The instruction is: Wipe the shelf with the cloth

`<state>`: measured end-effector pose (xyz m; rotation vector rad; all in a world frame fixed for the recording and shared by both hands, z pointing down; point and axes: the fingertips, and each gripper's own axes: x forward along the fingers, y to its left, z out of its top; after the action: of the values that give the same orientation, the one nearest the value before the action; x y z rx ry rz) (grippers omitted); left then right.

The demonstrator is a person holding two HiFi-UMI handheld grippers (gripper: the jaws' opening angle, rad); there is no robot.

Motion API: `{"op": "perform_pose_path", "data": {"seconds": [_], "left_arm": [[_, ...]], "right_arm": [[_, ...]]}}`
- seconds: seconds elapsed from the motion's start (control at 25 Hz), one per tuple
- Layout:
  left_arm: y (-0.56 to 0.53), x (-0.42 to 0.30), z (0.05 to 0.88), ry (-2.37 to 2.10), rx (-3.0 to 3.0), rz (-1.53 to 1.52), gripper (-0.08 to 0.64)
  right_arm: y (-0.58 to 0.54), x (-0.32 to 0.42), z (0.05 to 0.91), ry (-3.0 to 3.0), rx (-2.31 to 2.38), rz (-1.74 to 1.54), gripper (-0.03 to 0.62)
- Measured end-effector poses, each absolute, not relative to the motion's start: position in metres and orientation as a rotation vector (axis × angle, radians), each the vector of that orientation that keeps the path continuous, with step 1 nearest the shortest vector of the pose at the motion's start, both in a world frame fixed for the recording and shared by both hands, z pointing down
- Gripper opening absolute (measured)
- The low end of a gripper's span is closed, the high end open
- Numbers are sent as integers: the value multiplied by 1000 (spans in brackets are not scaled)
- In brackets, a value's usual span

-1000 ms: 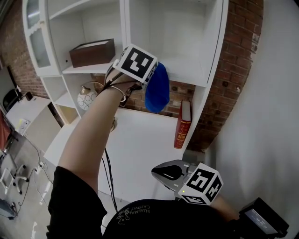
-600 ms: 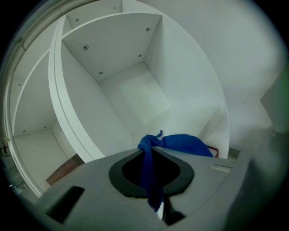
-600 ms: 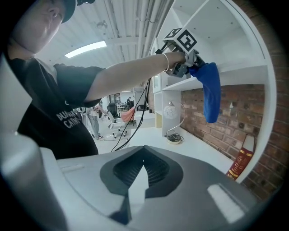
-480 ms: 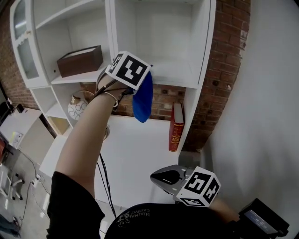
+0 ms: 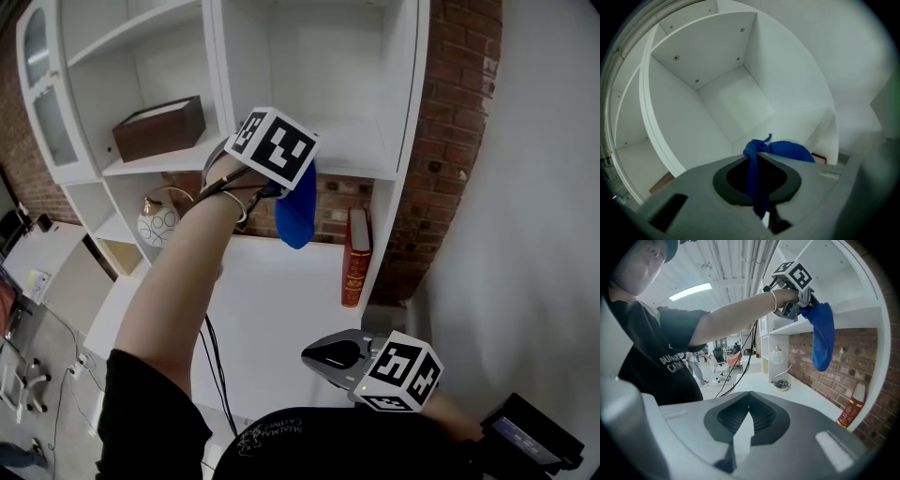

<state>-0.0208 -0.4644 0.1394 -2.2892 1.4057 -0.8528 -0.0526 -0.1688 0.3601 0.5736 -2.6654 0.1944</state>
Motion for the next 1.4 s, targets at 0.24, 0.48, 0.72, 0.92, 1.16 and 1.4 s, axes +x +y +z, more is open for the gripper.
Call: {"op": "perform_pose_path", "data": {"seconds": [0.24, 0.48, 0.72, 0.92, 1.16, 1.4], "left_arm": [[-451, 20, 139, 1365, -2325, -862, 17], [-439, 73, 140, 1252, -2366, -827, 17], [-436, 83, 140, 1284, -2388, -860, 17], [-437, 92, 138, 1281, -2402, -863, 17], [-427, 117, 143, 1235, -2395, -894, 17], [-424, 126, 138, 1183, -2390, -817, 18]], "right_arm": [[-183, -30, 353, -2667, 555, 175, 9], [-187, -17, 350, -2694, 527, 164, 9], [-191, 4, 349, -2710, 562, 155, 9], [-197, 21, 345, -2712, 613, 164, 9], [-196, 26, 342, -2728, 624, 146, 9], [-196, 32, 339, -2736, 655, 135, 9]]}}
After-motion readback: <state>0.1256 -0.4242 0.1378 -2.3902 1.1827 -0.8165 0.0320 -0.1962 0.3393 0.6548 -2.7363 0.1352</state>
